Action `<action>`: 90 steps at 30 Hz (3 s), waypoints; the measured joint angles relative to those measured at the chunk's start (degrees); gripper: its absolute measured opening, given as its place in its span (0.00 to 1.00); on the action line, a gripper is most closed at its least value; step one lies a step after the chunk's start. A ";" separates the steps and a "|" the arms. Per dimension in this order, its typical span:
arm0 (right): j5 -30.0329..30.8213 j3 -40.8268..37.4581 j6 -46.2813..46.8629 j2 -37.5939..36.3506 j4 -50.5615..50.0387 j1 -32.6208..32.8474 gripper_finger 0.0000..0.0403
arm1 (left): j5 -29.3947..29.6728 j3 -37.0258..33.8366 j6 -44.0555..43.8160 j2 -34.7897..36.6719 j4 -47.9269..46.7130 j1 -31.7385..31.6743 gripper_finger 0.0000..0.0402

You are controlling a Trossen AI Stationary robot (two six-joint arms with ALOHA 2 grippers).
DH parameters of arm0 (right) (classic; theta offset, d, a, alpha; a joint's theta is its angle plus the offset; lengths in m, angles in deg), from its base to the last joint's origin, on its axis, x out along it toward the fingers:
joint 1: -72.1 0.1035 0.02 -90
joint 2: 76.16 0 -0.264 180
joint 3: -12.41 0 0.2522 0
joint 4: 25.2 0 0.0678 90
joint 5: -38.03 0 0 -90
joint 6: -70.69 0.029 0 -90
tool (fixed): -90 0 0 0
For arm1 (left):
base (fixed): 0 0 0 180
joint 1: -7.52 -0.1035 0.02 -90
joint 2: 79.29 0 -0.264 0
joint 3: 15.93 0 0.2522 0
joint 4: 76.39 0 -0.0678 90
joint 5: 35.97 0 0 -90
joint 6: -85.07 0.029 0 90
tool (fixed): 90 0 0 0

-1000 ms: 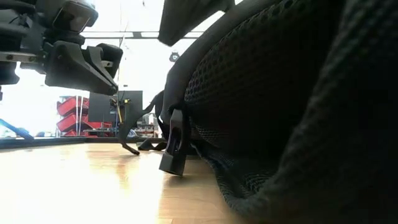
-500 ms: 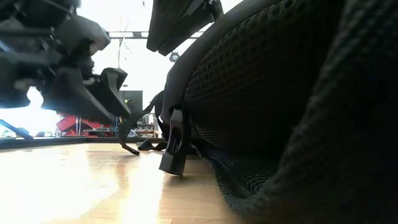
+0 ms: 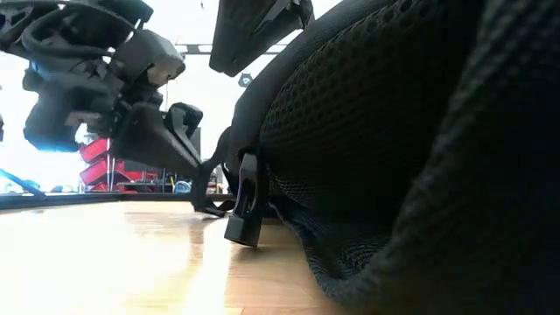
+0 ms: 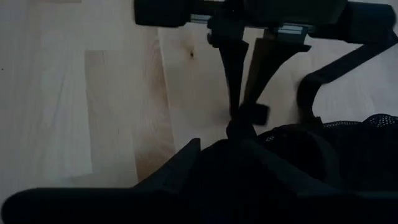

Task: Unpack backpack
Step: Open the black backpack

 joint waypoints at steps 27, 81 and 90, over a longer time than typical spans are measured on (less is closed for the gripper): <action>0.02 0.00 0.01 0.00 0.85 0.09 0.26 | 0.50 2.32 -1.37 -6.58 -7.48 -0.30 0.18; 16.59 3.19 0.64 -0.09 -6.08 -2.10 0.53 | 0.66 14.37 10.73 19.08 -23.06 3.06 0.00; 17.12 3.19 -1.76 -0.09 -6.51 -0.84 0.03 | 1.64 14.37 10.73 19.08 -23.73 3.08 0.00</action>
